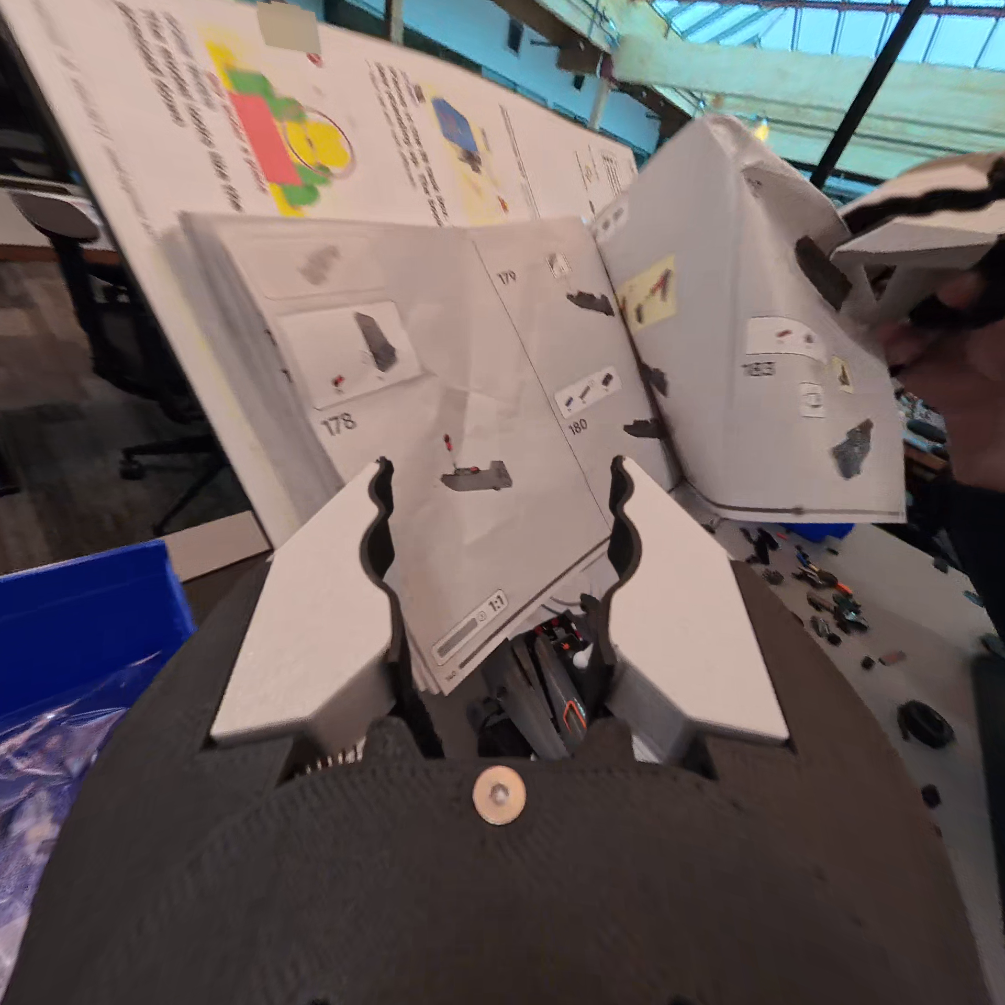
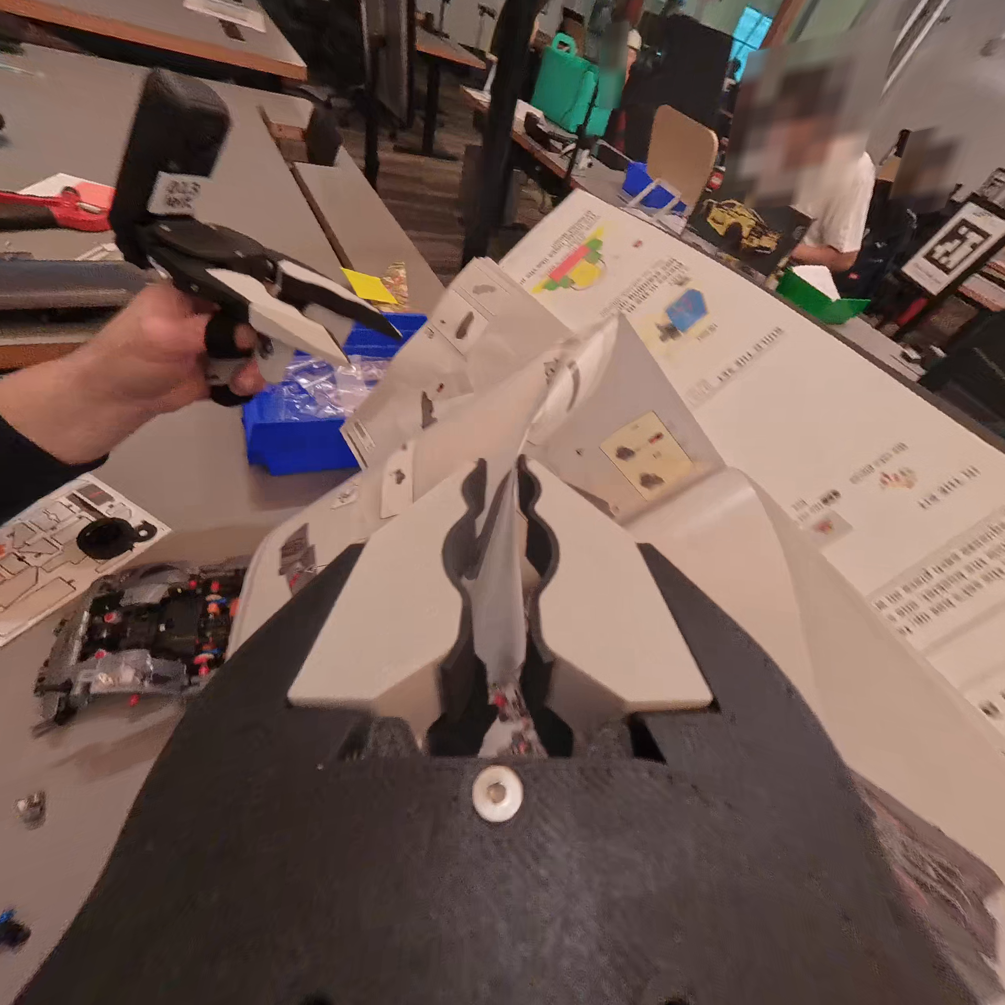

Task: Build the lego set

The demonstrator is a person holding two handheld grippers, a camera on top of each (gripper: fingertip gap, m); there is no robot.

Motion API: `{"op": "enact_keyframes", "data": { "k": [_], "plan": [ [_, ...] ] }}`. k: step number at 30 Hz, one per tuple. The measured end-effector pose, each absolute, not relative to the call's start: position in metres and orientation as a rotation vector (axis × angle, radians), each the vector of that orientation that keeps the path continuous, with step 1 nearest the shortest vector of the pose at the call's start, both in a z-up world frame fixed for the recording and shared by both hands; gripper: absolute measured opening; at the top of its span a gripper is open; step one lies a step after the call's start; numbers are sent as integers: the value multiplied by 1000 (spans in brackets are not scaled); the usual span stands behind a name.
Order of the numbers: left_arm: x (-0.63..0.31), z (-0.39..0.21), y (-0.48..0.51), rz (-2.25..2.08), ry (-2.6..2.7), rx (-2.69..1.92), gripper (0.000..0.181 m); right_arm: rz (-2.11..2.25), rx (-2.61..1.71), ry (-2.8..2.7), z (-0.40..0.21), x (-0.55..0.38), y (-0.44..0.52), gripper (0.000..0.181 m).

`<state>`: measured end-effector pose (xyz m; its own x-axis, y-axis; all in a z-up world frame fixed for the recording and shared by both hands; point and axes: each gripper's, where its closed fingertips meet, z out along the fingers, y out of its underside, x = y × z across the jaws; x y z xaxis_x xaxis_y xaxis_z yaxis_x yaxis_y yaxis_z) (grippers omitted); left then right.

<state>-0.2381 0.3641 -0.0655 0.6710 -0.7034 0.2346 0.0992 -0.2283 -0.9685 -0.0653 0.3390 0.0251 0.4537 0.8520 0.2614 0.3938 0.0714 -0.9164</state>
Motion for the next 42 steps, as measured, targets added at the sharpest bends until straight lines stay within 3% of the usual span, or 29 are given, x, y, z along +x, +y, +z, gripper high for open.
{"op": "enact_keyframes", "data": {
  "k": [7,14,19,23,29,34,40,42],
  "plan": [
    [-215,-70,355,-964,568,-1639,77,748,-1445,-1300,25,-121,297,58],
    [-211,-81,354,-1060,590,-1668,79,497,-1467,-1029,36,-37,344,49],
    [-214,-74,351,-1192,559,-1609,83,271,-1686,-867,-14,46,392,86],
    [-223,-71,355,-1214,512,-1585,86,229,-1767,-812,-49,77,410,93],
    [-237,-69,359,-1256,453,-1557,84,123,-1786,-845,-80,84,427,84],
    [-241,-69,360,-1253,446,-1552,84,27,-1752,-837,-78,91,434,66],
    [-238,-67,358,-1248,459,-1551,83,-48,-1726,-861,-79,93,433,59],
    [-238,-67,357,-1240,466,-1555,83,-77,-1696,-868,-76,93,431,43]
  ]
}}
